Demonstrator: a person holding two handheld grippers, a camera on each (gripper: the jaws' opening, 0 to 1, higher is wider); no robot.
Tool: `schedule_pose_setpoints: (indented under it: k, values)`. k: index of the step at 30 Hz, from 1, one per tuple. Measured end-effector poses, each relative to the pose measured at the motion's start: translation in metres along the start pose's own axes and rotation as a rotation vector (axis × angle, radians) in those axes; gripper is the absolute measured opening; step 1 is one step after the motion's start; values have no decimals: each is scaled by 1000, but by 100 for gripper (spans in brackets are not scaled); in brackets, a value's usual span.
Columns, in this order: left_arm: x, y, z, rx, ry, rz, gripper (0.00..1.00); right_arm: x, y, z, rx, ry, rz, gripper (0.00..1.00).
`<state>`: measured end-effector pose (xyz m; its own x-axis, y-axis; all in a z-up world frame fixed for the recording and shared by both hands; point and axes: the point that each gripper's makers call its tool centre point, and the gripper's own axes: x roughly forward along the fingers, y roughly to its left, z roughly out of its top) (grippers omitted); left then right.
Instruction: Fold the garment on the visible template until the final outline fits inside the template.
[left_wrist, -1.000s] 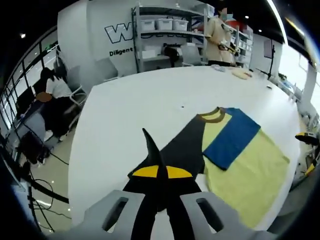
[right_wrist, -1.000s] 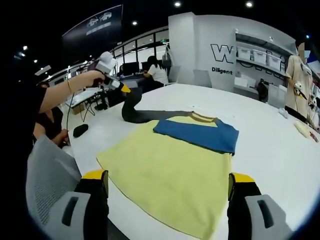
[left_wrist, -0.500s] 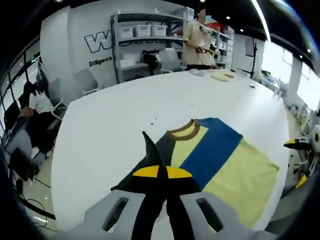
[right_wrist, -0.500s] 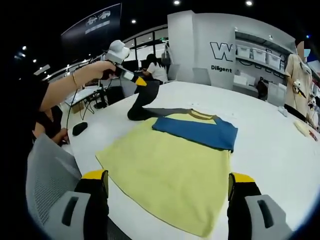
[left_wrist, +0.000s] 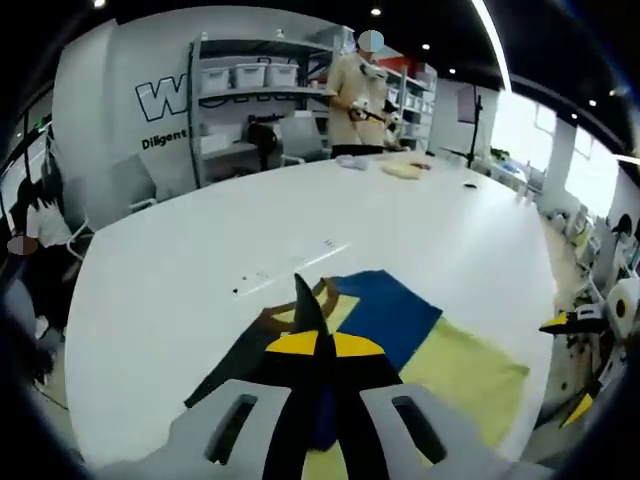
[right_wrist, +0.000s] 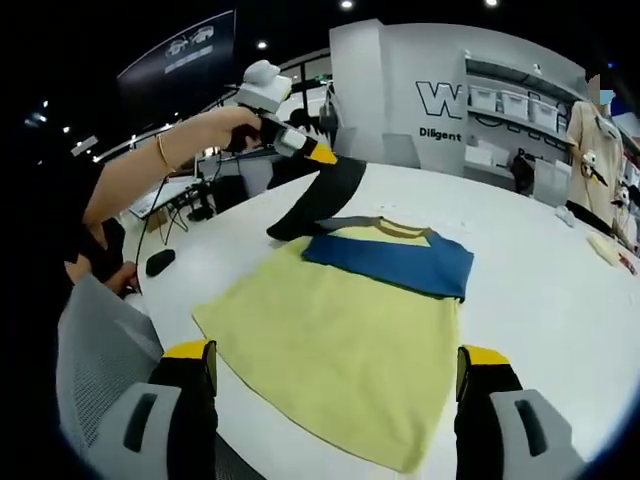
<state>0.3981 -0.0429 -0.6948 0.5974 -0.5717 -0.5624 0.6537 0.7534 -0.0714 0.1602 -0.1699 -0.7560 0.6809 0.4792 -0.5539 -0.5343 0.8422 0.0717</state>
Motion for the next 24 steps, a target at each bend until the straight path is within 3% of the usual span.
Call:
schedule_pose_setpoints:
  k: [7,16,24]
  values:
    - [25,-42,11,14,-14,-72,0,-1,-4,-3,5,10,-18,99]
    - [56,-84,0,16,9,-147,0,-2,-8,-5,12,17,-29,99]
    - [78,-101,-12,35,30,-168,0,-1,-12,-8,14,26,-37,99]
